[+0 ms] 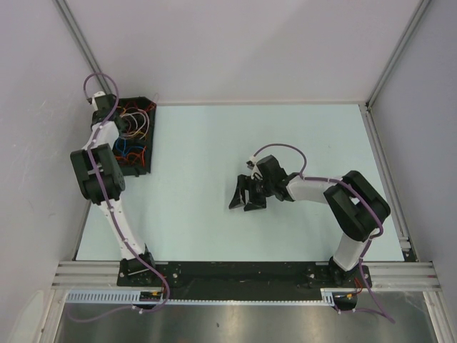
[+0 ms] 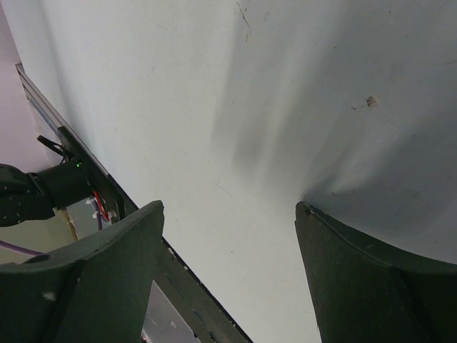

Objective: Untangle the cables

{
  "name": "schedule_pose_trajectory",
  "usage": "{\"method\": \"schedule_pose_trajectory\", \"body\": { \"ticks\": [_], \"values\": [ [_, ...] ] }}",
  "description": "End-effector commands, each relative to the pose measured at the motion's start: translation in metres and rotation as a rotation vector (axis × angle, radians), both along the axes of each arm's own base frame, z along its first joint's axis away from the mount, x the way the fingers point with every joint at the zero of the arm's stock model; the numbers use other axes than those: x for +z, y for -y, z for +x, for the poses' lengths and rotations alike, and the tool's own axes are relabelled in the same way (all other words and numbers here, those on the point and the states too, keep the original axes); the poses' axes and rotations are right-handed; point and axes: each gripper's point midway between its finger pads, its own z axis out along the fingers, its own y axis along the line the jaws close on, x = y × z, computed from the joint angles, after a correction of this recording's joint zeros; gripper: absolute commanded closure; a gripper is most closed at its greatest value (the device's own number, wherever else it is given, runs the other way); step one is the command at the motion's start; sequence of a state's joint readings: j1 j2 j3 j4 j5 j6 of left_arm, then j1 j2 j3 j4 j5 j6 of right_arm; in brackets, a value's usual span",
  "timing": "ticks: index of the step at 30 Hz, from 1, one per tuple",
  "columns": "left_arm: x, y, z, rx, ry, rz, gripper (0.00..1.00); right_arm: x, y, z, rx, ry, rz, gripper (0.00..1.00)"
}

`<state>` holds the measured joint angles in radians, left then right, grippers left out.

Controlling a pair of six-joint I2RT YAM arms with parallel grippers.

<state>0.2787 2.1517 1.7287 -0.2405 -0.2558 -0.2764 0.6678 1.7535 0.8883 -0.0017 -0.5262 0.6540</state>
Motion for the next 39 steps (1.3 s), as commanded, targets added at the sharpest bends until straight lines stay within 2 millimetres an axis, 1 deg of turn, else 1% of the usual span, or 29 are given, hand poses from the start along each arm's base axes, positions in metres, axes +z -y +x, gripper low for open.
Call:
{"method": "schedule_pose_trajectory", "body": {
  "ticks": [1, 3, 6, 7, 8, 10, 11, 13, 14, 15, 16, 17, 20, 21, 22, 23, 24, 25, 27, 28, 30, 31, 33, 34, 35, 36, 37, 38, 39],
  "values": [
    [0.024, -0.013, 0.005, 0.021, 0.045, 0.052, 0.76, -0.023, 0.016, -0.001, -0.012, -0.013, -0.084, 0.2],
    [0.029, -0.012, 0.002, 0.034, 0.059, 0.046, 0.6, -0.018, 0.016, 0.0, -0.016, -0.005, -0.081, 0.2],
    [0.042, -0.013, -0.002, 0.055, 0.071, 0.043, 0.5, -0.015, 0.018, 0.0, -0.021, 0.004, -0.091, 0.2],
    [0.044, -0.011, -0.004, 0.054, 0.067, 0.037, 0.48, -0.011, 0.018, -0.001, -0.022, 0.009, -0.092, 0.2],
    [0.055, -0.011, -0.006, 0.057, 0.087, 0.037, 0.48, -0.009, 0.018, -0.002, -0.022, 0.015, -0.094, 0.2],
    [0.067, -0.004, -0.007, 0.047, 0.114, 0.025, 0.45, -0.004, 0.018, -0.004, -0.021, 0.027, -0.097, 0.2],
    [0.081, -0.001, -0.01, 0.046, 0.139, 0.026, 0.45, -0.002, 0.018, -0.004, -0.021, 0.033, -0.097, 0.2],
    [0.096, 0.008, -0.013, 0.031, 0.168, 0.018, 0.42, 0.006, 0.017, -0.005, -0.026, 0.05, -0.096, 0.2],
    [0.11, 0.013, -0.018, 0.033, 0.198, 0.008, 0.4, 0.008, 0.017, -0.005, -0.026, 0.056, -0.096, 0.2],
    [0.116, 0.02, -0.019, 0.016, 0.217, -0.009, 0.39, 0.01, 0.016, -0.004, -0.031, 0.063, -0.091, 0.2],
    [0.115, 0.028, -0.022, 0.002, 0.22, -0.022, 0.39, 0.014, 0.016, -0.004, -0.034, 0.069, -0.084, 0.2],
    [0.134, 0.034, -0.027, -0.007, 0.258, -0.026, 0.36, 0.017, 0.014, -0.004, -0.033, 0.071, -0.074, 0.2],
    [0.137, 0.056, -0.04, -0.043, 0.27, -0.057, 0.34, 0.029, 0.012, -0.003, -0.044, 0.1, -0.058, 0.19],
    [0.157, 0.069, -0.045, -0.077, 0.325, -0.072, 0.34, 0.032, 0.012, -0.003, -0.046, 0.105, -0.053, 0.19],
    [0.146, 0.079, -0.051, -0.096, 0.32, -0.102, 0.34, 0.034, 0.011, -0.002, -0.048, 0.108, -0.049, 0.18],
    [0.147, 0.084, -0.054, -0.109, 0.335, -0.117, 0.32, 0.039, 0.012, -0.001, -0.053, 0.116, -0.046, 0.19],
    [0.159, 0.093, -0.06, -0.134, 0.368, -0.129, 0.31, 0.042, 0.011, -0.001, -0.052, 0.123, -0.046, 0.19],
    [0.151, 0.106, -0.064, -0.182, 0.361, -0.182, 0.31, 0.044, 0.012, 0.0, -0.055, 0.128, -0.049, 0.19],
    [0.149, 0.126, -0.073, -0.251, 0.361, -0.24, 0.29, 0.051, 0.014, 0.001, -0.064, 0.144, -0.052, 0.19],
    [0.15, 0.141, -0.085, -0.298, 0.365, -0.28, 0.29, 0.053, 0.016, 0.002, -0.065, 0.153, -0.054, 0.18],
    [0.151, 0.162, -0.098, -0.355, 0.385, -0.304, 0.26, 0.06, 0.019, 0.005, -0.074, 0.177, -0.056, 0.17],
    [0.153, 0.175, -0.115, -0.391, 0.398, -0.315, 0.21, 0.063, 0.021, 0.007, -0.082, 0.183, -0.058, 0.17],
    [0.152, 0.202, -0.13, -0.49, 0.381, -0.353, 0.15, 0.07, 0.025, 0.013, -0.098, 0.205, -0.071, 0.16],
    [0.153, 0.209, -0.138, -0.529, 0.368, -0.353, 0.13, 0.072, 0.027, 0.014, -0.102, 0.212, -0.078, 0.16],
    [0.146, 0.225, -0.152, -0.59, 0.311, -0.406, 0.1, 0.072, 0.031, 0.016, -0.107, 0.216, -0.095, 0.16],
    [0.144, 0.233, -0.159, -0.626, 0.292, -0.423, 0.09, 0.078, 0.033, 0.02, -0.113, 0.231, -0.091, 0.16],
    [0.136, 0.238, -0.169, -0.662, 0.262, -0.43, 0.02, 0.08, 0.036, 0.023, -0.123, 0.245, -0.099, 0.16],
    [0.138, 0.248, -0.185, -0.708, 0.249, -0.446, 0.0, 0.082, 0.04, 0.026, -0.13, 0.259, -0.104, 0.16],
    [0.135, 0.254, -0.195, -0.729, 0.233, -0.442, 0.0, 0.085, 0.042, 0.028, -0.135, 0.272, -0.103, 0.16]
  ]
}}
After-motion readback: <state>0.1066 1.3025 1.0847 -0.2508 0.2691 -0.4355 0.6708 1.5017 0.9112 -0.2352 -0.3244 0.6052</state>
